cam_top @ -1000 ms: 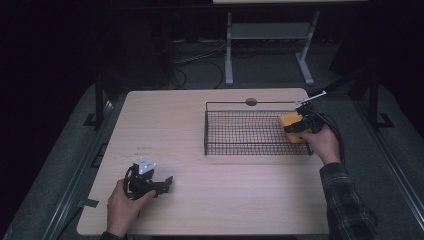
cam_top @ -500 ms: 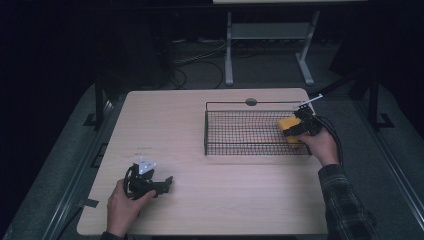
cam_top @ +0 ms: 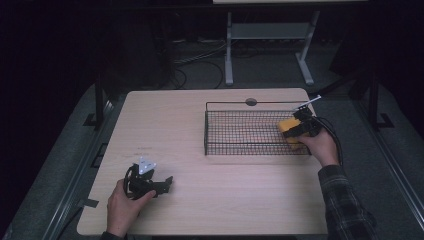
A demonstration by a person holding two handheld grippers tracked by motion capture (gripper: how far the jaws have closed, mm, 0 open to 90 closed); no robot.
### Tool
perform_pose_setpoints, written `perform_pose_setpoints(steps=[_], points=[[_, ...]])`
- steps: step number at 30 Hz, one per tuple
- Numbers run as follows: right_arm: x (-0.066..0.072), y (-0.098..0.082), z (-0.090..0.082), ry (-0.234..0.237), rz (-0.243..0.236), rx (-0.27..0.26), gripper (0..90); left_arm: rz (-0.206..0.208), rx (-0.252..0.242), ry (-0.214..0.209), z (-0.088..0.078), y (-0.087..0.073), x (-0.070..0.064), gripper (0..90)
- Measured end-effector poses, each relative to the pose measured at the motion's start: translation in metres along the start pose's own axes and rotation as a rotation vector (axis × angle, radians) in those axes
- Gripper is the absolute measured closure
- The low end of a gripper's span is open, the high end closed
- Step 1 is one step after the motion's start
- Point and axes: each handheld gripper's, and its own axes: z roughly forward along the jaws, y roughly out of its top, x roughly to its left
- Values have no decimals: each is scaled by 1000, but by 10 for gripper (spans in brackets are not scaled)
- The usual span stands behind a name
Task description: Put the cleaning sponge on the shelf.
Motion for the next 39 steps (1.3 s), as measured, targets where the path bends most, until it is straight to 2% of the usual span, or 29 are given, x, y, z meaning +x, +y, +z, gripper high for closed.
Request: perform_pose_setpoints(steps=[11,17,23,28,39], points=[[0,0,-4,-1,7,-17,170,-1,0,-1,0,0,0,128],[3,-1,-20,7,2,-54,167,-2,0,-1,0,0,0,128],[12,-5,-36,18,-15,-80,154,-3,-1,-1,0,0,0,128],[21,-13,-51,31,-37,-106,154,-5,-1,0,1,0,0,128],[28,-35,-68,60,-58,-163,154,-5,-1,0,1,0,0,128]])
